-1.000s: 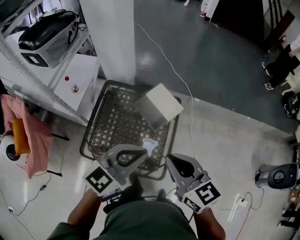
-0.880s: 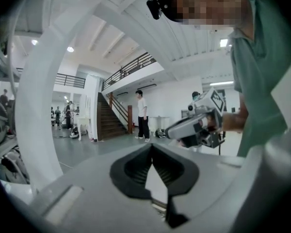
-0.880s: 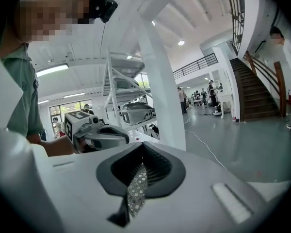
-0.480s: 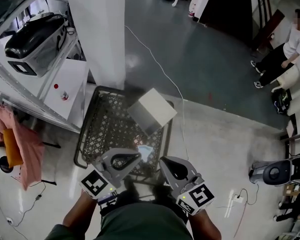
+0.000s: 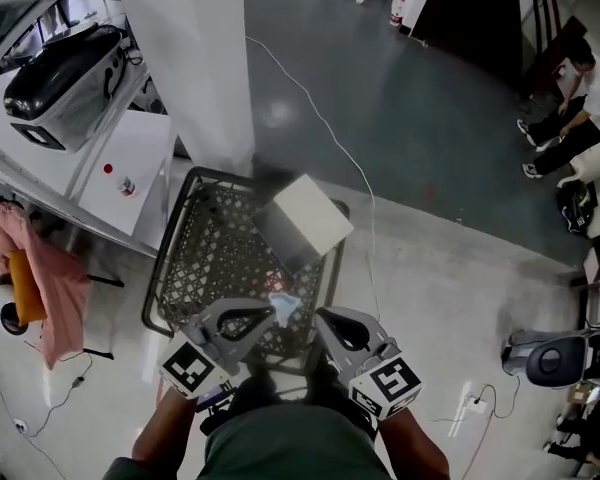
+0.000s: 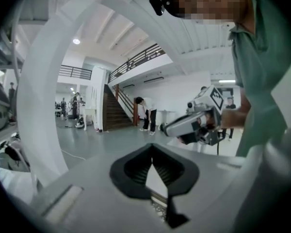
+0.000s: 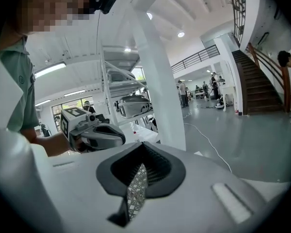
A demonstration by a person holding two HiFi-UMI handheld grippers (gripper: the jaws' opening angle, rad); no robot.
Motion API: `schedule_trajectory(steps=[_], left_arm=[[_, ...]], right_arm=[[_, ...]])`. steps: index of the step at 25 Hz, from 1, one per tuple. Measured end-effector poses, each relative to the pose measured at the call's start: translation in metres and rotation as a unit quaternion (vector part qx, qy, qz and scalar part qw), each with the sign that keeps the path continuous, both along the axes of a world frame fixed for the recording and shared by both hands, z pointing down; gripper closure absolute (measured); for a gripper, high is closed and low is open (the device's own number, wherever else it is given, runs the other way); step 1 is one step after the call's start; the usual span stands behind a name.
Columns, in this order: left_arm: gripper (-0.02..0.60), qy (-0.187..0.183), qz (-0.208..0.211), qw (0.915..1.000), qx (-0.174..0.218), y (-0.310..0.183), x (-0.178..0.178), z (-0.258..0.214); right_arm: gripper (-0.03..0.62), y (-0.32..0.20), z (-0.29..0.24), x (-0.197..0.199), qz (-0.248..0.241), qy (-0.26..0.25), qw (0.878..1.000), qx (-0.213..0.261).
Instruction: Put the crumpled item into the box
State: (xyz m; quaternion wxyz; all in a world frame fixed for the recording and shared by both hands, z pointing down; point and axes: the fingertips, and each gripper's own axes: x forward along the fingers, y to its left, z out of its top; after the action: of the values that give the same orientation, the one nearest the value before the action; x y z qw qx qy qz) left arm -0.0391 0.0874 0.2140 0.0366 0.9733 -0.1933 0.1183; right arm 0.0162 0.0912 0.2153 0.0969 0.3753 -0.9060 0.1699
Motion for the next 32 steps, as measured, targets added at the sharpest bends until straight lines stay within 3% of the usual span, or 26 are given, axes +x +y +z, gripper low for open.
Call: schedule_trajectory(steps=[12, 32], left_arm=[[0.577, -0.018, -0.043, 0.9972, -0.059, -0.035, 0.000, 0.059], [0.577, -0.036, -0.027, 0.9917, -0.120, -0.050, 0.012, 0.150]], right_arm=[[0.588, -0.041, 0.053, -0.003, -0.038, -0.003, 0.998, -0.048], [0.586, -0.060, 0.125, -0.018, -0.055, 0.005, 0.993, -0.109]])
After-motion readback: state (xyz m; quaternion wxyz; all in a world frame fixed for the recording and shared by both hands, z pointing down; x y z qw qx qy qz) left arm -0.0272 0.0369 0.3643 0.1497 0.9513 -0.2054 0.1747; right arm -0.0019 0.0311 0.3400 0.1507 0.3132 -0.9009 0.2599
